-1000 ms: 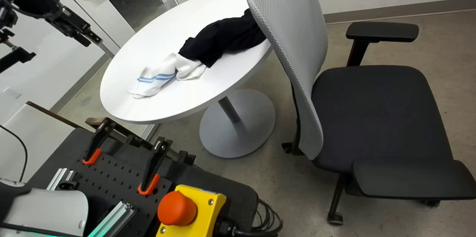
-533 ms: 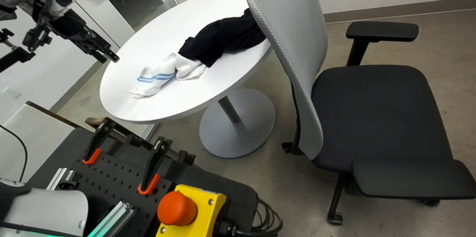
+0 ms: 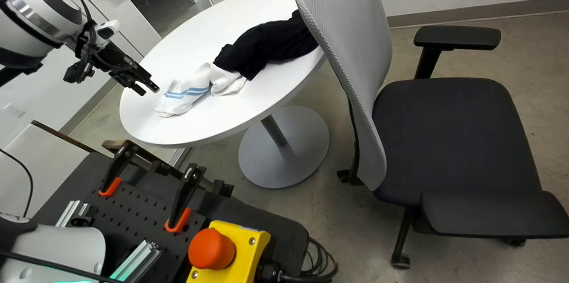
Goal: Hang the white towel and the black shirt on the chair, afterwards take the towel off and put it back on the table
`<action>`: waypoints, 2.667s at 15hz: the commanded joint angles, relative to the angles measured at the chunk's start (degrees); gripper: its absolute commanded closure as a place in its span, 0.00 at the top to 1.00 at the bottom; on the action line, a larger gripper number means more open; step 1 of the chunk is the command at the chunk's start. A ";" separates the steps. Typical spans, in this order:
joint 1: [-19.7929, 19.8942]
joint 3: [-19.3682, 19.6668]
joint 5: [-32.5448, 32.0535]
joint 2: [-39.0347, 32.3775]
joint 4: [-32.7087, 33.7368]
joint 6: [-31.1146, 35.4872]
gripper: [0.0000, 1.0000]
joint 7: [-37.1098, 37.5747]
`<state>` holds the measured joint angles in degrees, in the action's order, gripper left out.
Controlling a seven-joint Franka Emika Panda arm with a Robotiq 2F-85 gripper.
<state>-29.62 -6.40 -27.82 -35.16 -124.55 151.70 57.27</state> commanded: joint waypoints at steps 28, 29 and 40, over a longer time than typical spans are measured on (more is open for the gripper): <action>-10.26 10.76 7.59 -3.02 6.30 0.74 0.03 -5.60; -10.36 11.24 7.17 0.00 3.94 0.83 0.03 -5.20; -4.44 12.55 -7.92 32.31 -12.69 -2.96 0.03 7.09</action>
<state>-37.38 7.90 -29.79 -12.45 -132.81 150.78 59.37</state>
